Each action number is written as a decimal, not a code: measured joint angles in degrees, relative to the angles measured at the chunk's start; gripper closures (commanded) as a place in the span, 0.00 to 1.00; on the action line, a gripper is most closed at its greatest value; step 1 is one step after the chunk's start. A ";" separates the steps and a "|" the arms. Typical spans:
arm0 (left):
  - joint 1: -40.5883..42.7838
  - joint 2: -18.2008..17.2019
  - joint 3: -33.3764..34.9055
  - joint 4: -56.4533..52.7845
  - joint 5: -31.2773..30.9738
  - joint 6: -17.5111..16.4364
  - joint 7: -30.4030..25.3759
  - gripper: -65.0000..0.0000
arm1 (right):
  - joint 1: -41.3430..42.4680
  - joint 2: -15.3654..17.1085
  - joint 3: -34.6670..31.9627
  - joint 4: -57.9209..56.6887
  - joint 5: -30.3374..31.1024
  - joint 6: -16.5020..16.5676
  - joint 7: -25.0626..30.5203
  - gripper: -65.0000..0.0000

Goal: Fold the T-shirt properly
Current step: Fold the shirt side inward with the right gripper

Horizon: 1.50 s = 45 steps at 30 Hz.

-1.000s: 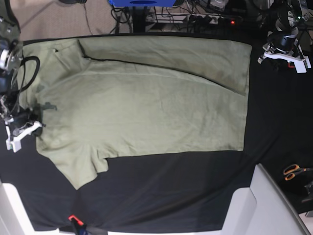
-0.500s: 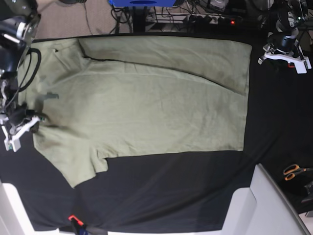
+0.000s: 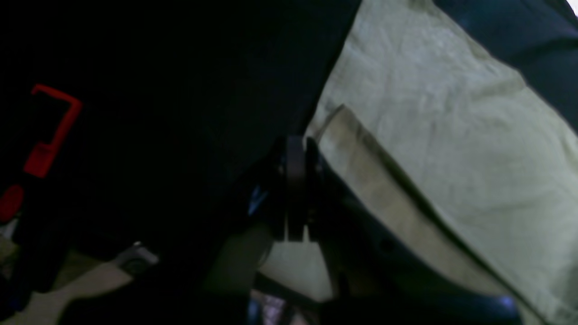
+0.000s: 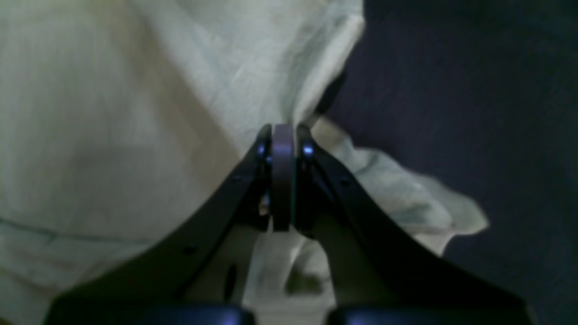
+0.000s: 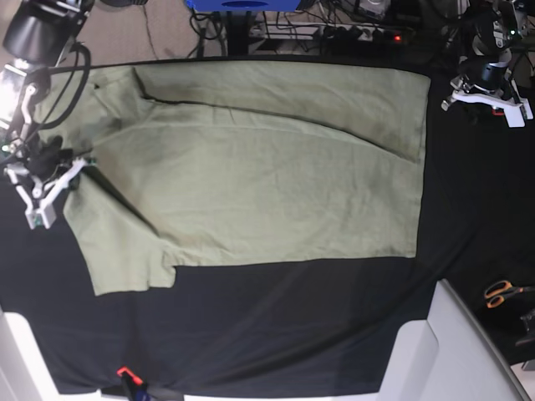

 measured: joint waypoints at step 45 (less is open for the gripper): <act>-0.13 1.73 -0.28 0.00 8.63 0.02 -0.22 1.00 | 23.85 6.08 2.80 -38.71 -11.08 -0.46 7.69 0.51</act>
